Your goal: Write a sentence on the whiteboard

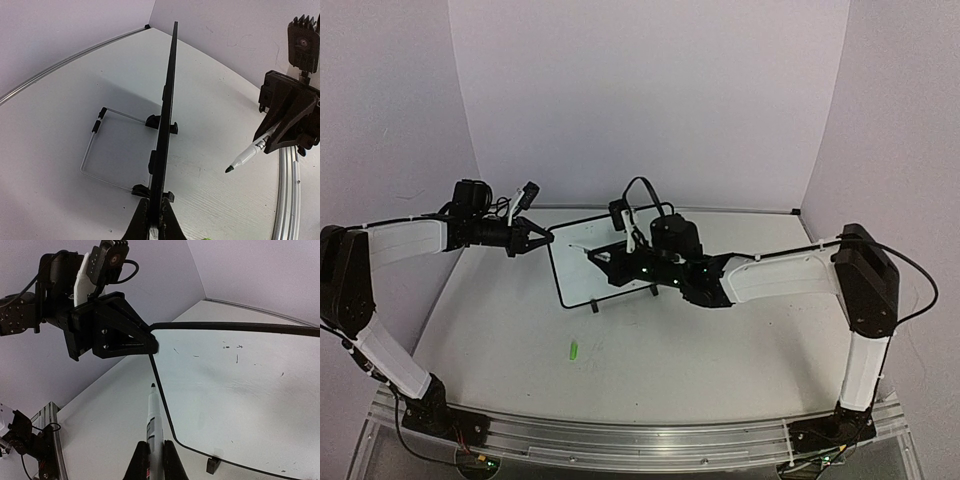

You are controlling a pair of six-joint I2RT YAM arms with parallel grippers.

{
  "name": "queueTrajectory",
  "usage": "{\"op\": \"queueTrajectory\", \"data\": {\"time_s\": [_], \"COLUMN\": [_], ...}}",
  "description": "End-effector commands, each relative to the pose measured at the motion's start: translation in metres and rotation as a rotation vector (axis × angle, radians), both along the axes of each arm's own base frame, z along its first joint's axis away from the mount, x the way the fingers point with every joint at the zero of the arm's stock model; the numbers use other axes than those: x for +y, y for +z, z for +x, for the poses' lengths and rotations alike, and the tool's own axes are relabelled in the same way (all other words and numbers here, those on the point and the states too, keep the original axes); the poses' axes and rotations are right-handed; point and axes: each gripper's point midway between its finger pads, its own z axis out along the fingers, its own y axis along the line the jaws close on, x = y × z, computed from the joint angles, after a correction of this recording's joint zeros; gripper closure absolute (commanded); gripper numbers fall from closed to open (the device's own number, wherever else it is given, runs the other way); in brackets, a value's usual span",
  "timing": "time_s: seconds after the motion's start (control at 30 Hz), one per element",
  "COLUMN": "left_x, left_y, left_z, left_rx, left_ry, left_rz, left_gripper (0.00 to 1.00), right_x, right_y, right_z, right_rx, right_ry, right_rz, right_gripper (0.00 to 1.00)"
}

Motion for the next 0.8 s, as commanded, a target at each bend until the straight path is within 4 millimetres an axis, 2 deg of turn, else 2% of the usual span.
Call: {"op": "queueTrajectory", "data": {"time_s": [0.0,0.4,0.77], "left_x": [0.005,0.005,0.005], "left_y": [-0.004,-0.006,-0.006], "left_z": [0.002,0.002,0.002], "left_rx": [0.004,0.008,0.01], "left_ry": [0.016,0.015,0.015], "left_rz": [0.013,0.016,0.019], "left_gripper": [1.0,1.0,1.0], "right_x": [0.016,0.033,0.037], "right_y": [0.02,0.012,0.004], "right_z": [0.009,0.024,0.035], "right_rx": [-0.062,-0.066,-0.073], "right_ry": [0.015,0.001,-0.032], "right_rz": [0.034,0.003,-0.012], "right_gripper": [1.0,1.0,1.0]}}
